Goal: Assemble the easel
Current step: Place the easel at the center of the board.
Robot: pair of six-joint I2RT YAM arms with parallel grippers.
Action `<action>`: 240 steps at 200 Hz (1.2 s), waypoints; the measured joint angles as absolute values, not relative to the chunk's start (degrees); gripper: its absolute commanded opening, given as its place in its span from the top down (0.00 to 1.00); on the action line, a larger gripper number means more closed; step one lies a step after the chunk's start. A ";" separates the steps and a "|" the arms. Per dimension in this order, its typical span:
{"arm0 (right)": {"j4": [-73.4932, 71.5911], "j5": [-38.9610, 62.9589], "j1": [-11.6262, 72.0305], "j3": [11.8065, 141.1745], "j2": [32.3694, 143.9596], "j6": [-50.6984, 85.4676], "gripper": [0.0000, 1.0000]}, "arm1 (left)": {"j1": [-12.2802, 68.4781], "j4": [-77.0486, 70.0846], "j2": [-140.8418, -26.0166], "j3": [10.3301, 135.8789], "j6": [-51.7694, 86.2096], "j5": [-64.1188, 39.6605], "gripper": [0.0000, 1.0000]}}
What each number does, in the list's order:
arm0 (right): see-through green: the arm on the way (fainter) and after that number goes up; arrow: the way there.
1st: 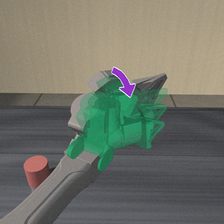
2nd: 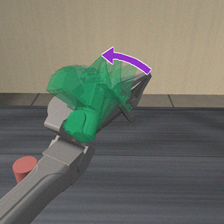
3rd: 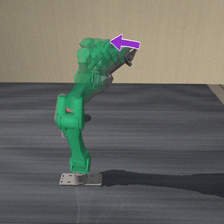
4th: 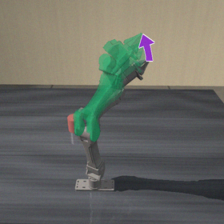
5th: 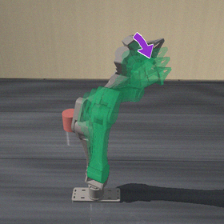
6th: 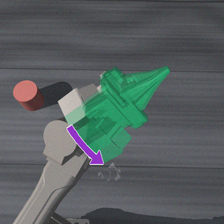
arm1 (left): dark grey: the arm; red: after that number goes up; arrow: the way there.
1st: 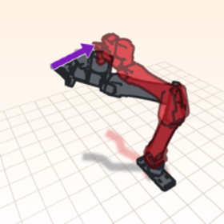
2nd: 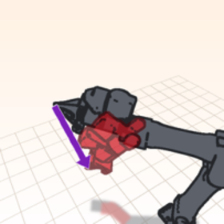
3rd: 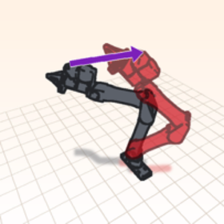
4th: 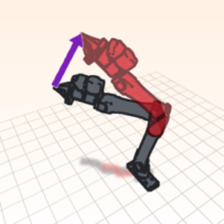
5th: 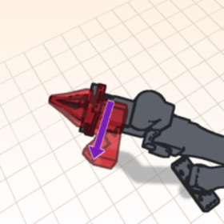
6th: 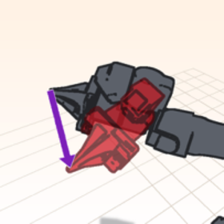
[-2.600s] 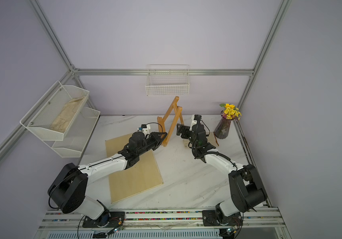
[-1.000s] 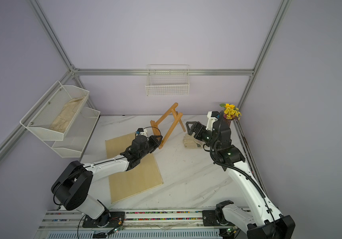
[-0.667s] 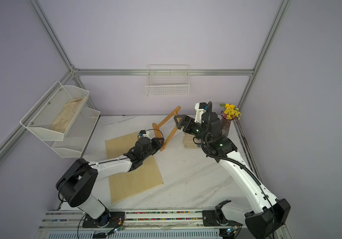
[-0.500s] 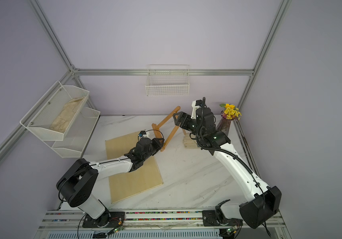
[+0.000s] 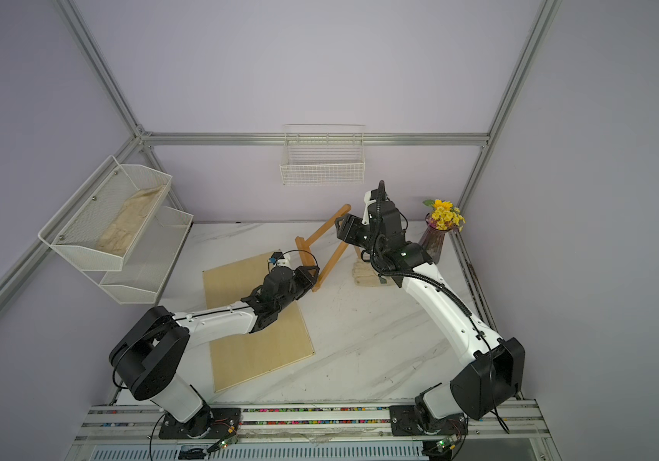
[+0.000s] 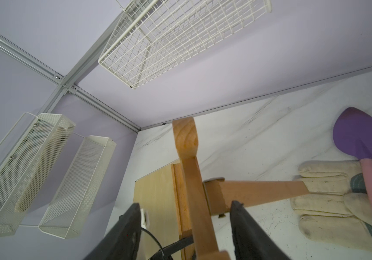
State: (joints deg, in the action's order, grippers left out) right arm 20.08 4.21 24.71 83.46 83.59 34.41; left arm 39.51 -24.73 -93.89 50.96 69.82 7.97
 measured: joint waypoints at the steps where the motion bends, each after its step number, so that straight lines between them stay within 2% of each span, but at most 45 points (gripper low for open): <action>1: 20.05 4.23 24.71 83.46 83.61 34.39 0.42 | 39.51 -24.75 -93.89 50.96 69.82 7.99 1.00; 26: 19.79 4.40 24.60 83.48 84.20 33.30 0.50 | 39.48 -24.77 -93.89 50.76 70.08 8.58 1.00; 45: 19.68 4.58 24.53 83.46 84.47 32.49 0.67 | 39.44 -24.77 -93.89 50.70 70.43 9.02 1.00; 66: 19.20 4.78 24.43 83.46 84.68 32.03 0.69 | 39.44 -24.91 -93.86 50.70 70.89 9.32 1.00; 77: 19.00 4.80 24.43 83.44 84.75 31.68 0.76 | 39.44 -24.93 -93.86 50.70 71.07 9.37 1.00; 110: 18.04 5.39 24.21 83.31 84.75 29.45 0.84 | 39.35 -25.26 -93.84 50.70 71.99 9.02 1.00; 131: 17.56 5.89 24.03 82.85 84.77 29.08 0.92 | 39.29 -25.06 -93.84 50.65 71.99 9.02 0.92; 140: 17.39 6.09 23.94 82.72 84.77 29.08 0.93 | 39.29 -24.97 -93.84 50.65 71.99 9.02 0.88; 176: 16.36 7.49 23.24 82.30 85.49 29.85 1.00 | 39.29 -24.86 -93.80 50.59 71.59 9.10 0.57; 201: 16.27 8.56 23.11 82.26 86.94 30.46 1.00 | 39.42 -24.84 -92.82 49.45 70.48 9.17 0.41; 240: 15.44 10.50 22.70 82.04 89.01 30.79 1.00 | 39.46 -21.71 -89.03 46.85 68.03 9.91 0.10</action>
